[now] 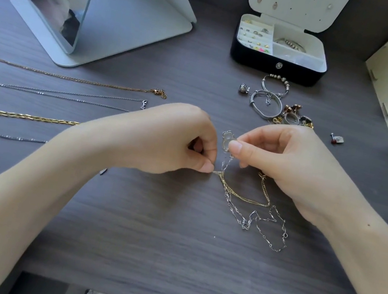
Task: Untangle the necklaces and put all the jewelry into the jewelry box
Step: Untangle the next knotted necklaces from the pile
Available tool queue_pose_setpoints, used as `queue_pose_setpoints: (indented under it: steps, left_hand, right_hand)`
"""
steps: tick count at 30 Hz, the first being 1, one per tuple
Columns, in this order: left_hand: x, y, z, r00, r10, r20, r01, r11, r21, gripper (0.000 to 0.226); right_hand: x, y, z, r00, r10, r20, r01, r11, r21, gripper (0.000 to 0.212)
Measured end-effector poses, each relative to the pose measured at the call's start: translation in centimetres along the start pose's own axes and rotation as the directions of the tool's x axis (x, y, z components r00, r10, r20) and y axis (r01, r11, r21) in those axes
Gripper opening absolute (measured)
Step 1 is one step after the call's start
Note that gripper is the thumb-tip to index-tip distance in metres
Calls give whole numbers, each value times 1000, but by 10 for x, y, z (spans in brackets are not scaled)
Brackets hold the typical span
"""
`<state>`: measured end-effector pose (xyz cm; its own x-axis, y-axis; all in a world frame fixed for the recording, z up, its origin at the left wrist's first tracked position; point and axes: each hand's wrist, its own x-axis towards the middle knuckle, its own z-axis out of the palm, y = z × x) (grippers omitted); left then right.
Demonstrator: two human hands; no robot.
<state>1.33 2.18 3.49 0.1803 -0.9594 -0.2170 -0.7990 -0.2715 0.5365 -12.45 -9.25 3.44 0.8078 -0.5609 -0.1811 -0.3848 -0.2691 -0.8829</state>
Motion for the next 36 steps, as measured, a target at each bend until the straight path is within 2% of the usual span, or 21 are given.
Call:
queue_pose_setpoints:
  steps: [10,17,29,36]
  left_hand:
    - [-2,0,-8,1000,2,-14,-5,986,-167,10]
    - [2,-5,-1,997,53,-50,-61,980,-189,6]
    - [7,-3,14,982,58,-179,-77,991,-105,8]
    - [9,0,18,979,57,-193,-73,995,-75,7]
  right_hand:
    - [0,2,-2,1000,11,-25,-10,999,37,10]
    - [2,2,-4,999,27,-22,-24,992,122,9]
    - [2,4,-6,999,37,5,-37,987,158,12]
    - [1,3,-8,998,50,41,-57,980,188,13]
